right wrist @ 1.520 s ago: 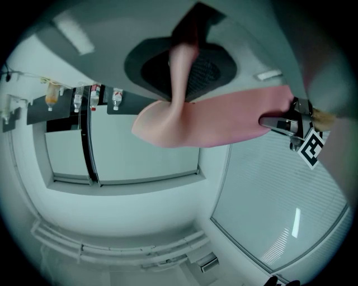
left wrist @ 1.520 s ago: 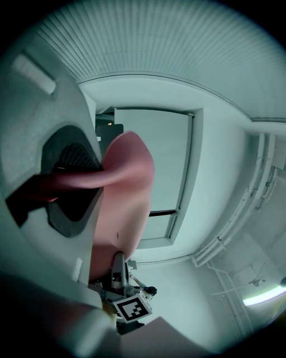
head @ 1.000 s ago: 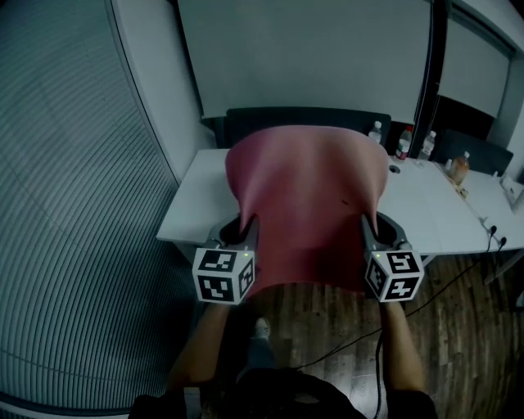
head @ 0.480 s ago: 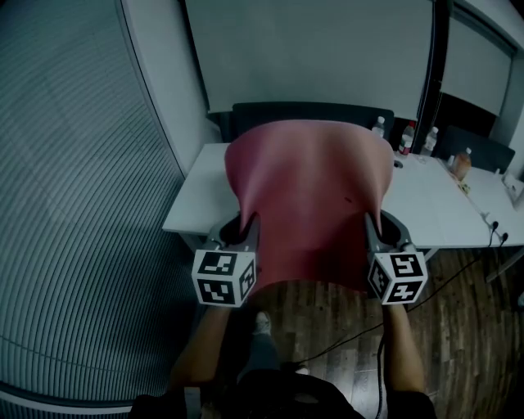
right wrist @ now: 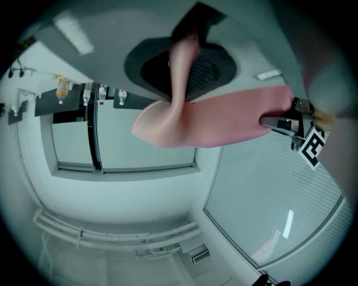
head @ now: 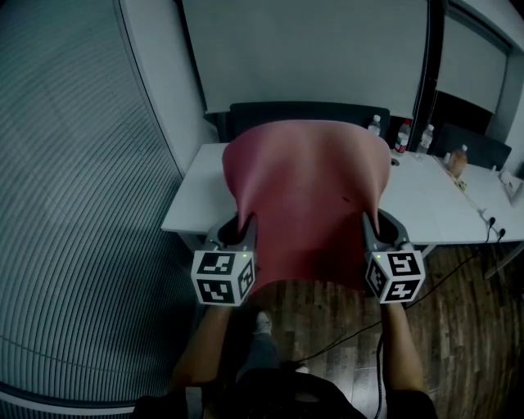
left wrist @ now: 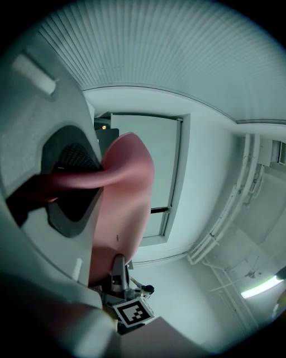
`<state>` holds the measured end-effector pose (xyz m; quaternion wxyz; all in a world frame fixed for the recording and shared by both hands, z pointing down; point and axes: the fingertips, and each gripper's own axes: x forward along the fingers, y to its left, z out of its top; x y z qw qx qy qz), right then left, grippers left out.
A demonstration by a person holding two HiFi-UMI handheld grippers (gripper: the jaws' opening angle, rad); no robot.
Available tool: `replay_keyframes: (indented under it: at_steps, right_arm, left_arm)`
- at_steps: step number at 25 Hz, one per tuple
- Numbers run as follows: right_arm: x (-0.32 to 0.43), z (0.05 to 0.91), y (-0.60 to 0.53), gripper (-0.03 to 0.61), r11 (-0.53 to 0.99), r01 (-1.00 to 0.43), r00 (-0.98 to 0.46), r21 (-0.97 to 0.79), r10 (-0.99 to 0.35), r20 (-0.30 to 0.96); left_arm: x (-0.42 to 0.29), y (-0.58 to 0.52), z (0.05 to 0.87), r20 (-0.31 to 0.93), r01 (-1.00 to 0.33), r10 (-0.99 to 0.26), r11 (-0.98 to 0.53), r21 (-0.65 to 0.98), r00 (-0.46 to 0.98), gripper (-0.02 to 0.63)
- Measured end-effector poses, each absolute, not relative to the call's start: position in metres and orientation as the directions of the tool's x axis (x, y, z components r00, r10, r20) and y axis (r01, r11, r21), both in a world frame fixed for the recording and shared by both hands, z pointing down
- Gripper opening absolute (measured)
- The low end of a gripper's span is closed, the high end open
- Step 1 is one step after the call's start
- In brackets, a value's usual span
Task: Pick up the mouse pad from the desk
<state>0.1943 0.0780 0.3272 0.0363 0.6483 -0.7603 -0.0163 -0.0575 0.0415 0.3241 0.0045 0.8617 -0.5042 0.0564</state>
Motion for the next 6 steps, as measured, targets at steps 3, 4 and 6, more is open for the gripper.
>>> replay_keyframes:
  at_steps: [3, 4, 6]
  right_arm:
    - [0.1937, 0.3258, 0.0801, 0.063, 0.16, -0.984, -0.158, 0.075, -0.987, 0.031]
    - [0.1934, 0.3258, 0.0801, 0.063, 0.161, -0.984, -0.159, 0.076, -0.987, 0.03]
    - [0.1931, 0.3259, 0.0798, 0.063, 0.162, -0.984, -0.16, 0.076, -0.987, 0.028]
  left_arm:
    - [-0.0575, 0.0429, 0.3226, 0.101, -0.869, -0.868, -0.492, -0.052, 0.486, 0.063]
    - [-0.0577, 0.0425, 0.3224, 0.101, -0.869, -0.868, -0.492, -0.053, 0.485, 0.064]
    - [-0.0582, 0.0411, 0.322, 0.1, -0.87, -0.869, -0.491, -0.053, 0.485, 0.064]
